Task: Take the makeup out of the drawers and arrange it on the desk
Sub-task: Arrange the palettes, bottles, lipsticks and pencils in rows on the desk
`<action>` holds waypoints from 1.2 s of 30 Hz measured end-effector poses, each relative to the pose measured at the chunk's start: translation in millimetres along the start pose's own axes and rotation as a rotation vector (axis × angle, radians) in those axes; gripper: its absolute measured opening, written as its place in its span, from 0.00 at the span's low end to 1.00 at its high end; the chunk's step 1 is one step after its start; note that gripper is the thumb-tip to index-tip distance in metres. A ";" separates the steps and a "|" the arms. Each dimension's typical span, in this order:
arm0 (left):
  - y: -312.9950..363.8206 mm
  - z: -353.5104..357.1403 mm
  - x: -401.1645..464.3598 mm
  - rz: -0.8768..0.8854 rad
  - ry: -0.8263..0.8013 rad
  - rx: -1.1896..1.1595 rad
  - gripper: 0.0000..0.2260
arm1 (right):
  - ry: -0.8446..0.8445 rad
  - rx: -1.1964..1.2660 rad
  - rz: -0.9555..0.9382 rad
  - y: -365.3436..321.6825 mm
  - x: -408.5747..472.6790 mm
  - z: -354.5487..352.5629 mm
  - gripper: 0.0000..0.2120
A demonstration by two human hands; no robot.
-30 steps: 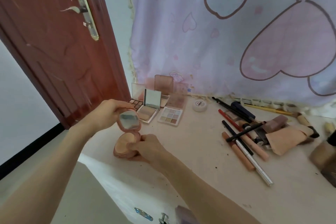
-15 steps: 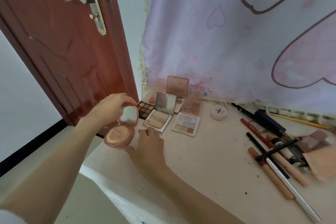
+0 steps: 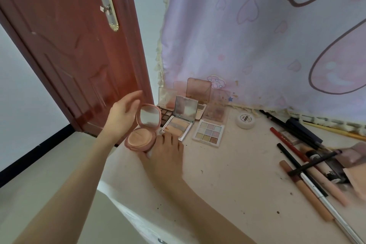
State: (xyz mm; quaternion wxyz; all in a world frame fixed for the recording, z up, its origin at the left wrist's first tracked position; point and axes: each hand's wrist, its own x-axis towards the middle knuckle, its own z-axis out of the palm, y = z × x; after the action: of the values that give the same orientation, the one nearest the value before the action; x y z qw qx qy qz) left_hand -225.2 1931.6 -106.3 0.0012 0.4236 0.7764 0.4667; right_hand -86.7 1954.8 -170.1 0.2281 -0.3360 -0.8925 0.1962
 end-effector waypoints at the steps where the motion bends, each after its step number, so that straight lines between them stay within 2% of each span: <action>1: -4.9 0.1 -8.4 -0.056 0.040 -0.046 0.15 | -0.002 -0.001 0.002 0.2 0.0 -0.4 0.27; 3: -17.4 1.8 -28.6 -0.201 0.108 -0.091 0.16 | -0.010 -0.008 0.004 0.0 -1.3 -1.1 0.25; 5: -28.7 4.8 -50.2 -0.285 0.138 -0.040 0.15 | -0.015 -0.017 -0.004 0.5 -2.5 -2.1 0.23; 8: -33.6 8.6 -70.6 -0.272 0.117 0.046 0.14 | -0.027 -0.029 -0.018 2.4 -4.1 -4.1 0.22; 17: -31.2 13.1 -69.6 -0.296 0.037 -0.045 0.16 | -0.031 -0.053 -0.030 2.4 -4.2 -3.6 0.16; 23: -32.2 19.0 -80.9 -0.303 0.006 -0.022 0.20 | -0.036 -0.048 -0.039 4.7 -8.1 -7.0 0.17; 27: -17.7 17.8 -101.5 -0.231 0.034 0.057 0.21 | -0.083 -0.076 -0.072 13.9 -25.6 -19.7 0.20; 32: 15.2 27.7 -138.2 0.011 0.065 0.170 0.17 | -0.125 -0.065 -0.139 49.6 -62.9 -53.1 0.18; 36: 50.3 52.9 -147.2 0.090 -0.024 0.072 0.14 | -0.104 -0.015 -0.100 86.1 -85.7 -94.6 0.17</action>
State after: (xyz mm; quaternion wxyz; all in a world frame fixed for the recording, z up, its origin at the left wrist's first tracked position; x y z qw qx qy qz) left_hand -76.7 1883.3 -157.6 -0.0259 0.4635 0.7727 0.4330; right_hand 65.6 1974.4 -159.5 0.1887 -0.2818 -0.9203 0.1952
